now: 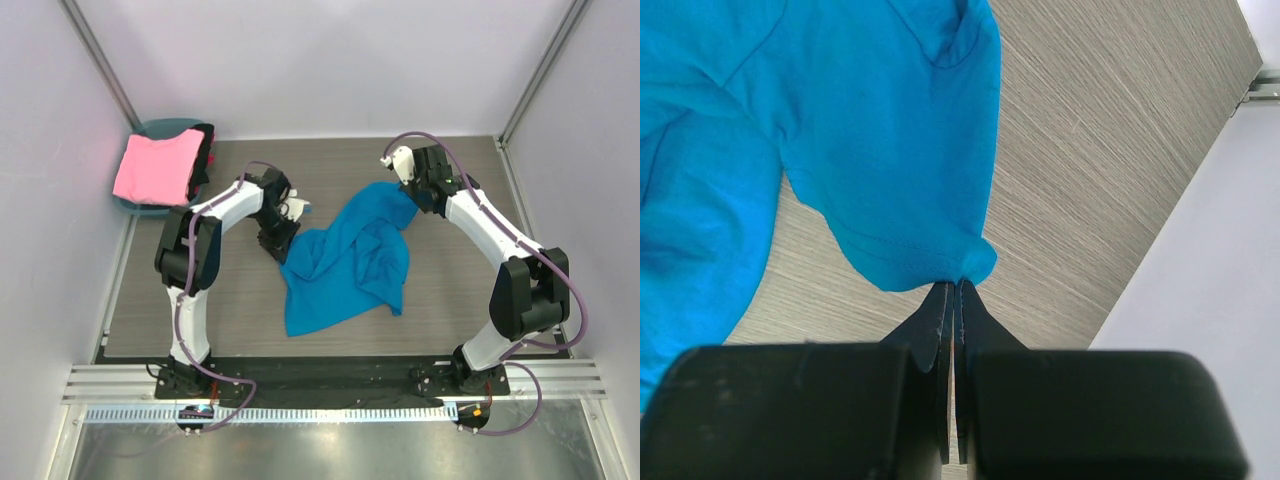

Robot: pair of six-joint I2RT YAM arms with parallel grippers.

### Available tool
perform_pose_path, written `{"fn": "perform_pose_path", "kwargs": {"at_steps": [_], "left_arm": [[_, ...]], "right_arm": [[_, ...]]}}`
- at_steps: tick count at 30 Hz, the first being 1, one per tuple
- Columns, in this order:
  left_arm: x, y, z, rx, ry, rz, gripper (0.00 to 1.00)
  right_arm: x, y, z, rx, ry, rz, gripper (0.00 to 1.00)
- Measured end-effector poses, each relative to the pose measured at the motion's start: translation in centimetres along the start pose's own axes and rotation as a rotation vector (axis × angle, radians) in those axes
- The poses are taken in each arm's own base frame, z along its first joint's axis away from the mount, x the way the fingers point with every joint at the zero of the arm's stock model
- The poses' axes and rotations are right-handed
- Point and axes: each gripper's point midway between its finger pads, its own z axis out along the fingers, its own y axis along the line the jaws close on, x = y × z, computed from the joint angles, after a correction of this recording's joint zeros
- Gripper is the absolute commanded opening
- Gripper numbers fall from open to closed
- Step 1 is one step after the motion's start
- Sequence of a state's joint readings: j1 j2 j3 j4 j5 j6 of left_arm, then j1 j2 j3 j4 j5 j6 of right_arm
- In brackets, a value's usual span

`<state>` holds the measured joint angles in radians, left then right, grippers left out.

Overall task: Fold and stack the t-shirts
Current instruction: Flatten the tshirt out

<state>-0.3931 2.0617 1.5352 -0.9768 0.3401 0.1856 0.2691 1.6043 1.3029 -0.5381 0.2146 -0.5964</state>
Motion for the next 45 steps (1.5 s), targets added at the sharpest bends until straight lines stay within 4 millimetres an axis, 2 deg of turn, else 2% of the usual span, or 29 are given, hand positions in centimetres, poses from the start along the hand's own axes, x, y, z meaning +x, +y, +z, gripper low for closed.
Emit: {"fn": "perform_pose_path", "kwargs": {"at_steps": [10,14,19,23,25,27,30,32,35,37,40,45], "left_arm": [[-0.1,0.0,-0.3,-0.017,-0.004,0.01,0.2],[-0.2,0.0,-0.6,-0.03,-0.011,0.011,0.01],[-0.5,0.0,-1.5,-0.055,-0.025,0.025,0.0],[-1.5,0.2,-3.6,-0.096,-0.053,0.048,0.0],[-2.6,0.2,-5.6,-0.128,-0.087,0.074,0.0],[-4.1,0.1,-8.1,-0.166,-0.147,0.101,0.0],[-6.4,-0.2,-12.9,-0.235,-0.261,0.143,0.0],[-8.0,-0.6,-17.1,-0.292,-0.37,0.167,0.0],[-9.2,-1.2,-23.0,-0.377,-0.508,0.191,0.0],[-9.6,-1.8,-26.9,-0.435,-0.599,0.203,0.0],[-9.8,-2.8,-32.1,-0.509,-0.723,0.21,0.0],[-8.1,-4.6,-38.7,-0.588,-0.885,0.213,0.0]], "right_arm": [[0.0,0.0,0.0,0.0,-0.001,0.0,0.01],[0.0,0.0,0.0,-0.001,-0.001,0.0,0.01],[-0.1,0.1,0.2,-0.003,-0.002,0.0,0.01],[0.0,-0.4,0.2,0.02,0.002,0.016,0.01],[-0.5,-1.3,0.1,0.046,0.003,0.043,0.01],[-2.1,-3.3,-0.2,0.09,-0.019,0.09,0.01],[-5.6,-8.4,-1.7,0.195,-0.109,0.197,0.01],[-7.6,-12.2,-3.6,0.274,-0.184,0.273,0.01],[-9.8,-17.6,-7.6,0.388,-0.297,0.372,0.01],[-10.6,-20.0,-9.9,0.445,-0.355,0.409,0.01],[-11.1,-21.7,-12.7,0.491,-0.408,0.432,0.01],[-11.9,-22.1,-17.0,0.511,-0.492,0.444,0.01]]}}
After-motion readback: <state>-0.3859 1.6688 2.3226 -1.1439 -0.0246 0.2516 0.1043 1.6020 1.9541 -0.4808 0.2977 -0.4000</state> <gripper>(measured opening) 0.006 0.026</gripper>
